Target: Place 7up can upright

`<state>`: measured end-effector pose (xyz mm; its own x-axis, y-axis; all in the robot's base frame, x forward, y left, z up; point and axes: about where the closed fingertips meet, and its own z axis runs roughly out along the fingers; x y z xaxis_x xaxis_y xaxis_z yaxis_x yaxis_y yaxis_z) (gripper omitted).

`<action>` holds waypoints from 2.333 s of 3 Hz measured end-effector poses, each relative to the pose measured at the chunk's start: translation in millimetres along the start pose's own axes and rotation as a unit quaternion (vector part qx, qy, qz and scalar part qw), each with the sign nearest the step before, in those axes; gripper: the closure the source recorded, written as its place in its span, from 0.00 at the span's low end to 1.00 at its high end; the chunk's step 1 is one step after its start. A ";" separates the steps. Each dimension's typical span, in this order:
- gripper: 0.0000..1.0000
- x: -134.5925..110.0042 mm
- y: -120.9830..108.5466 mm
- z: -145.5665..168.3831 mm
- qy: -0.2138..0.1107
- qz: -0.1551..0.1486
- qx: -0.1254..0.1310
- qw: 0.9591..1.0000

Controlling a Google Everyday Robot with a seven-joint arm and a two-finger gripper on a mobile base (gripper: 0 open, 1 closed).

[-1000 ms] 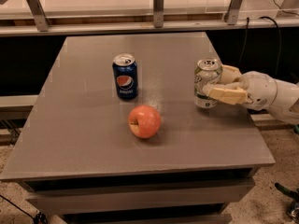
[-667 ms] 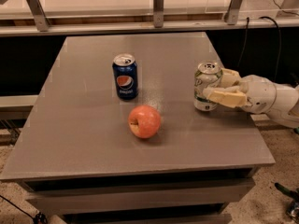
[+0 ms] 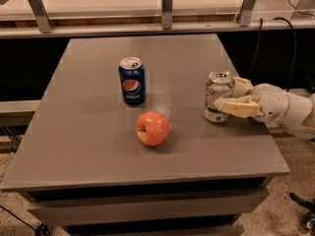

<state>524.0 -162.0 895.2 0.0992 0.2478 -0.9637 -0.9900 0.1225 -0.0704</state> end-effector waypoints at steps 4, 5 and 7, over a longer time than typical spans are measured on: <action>0.00 -10.1 0.6 -10.1 0.036 -0.010 0.008 0.999; 0.00 -21.4 -2.6 -13.4 0.093 -0.012 0.006 0.996; 0.00 -42.2 -11.3 0.3 0.247 -0.024 0.007 0.969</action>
Offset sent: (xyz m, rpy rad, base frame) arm -0.0048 -0.0078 -0.0047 0.0076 0.0051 -0.0141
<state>531.0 -173.5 936.7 0.0810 -0.2476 -0.9655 -0.9838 0.1358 -0.1173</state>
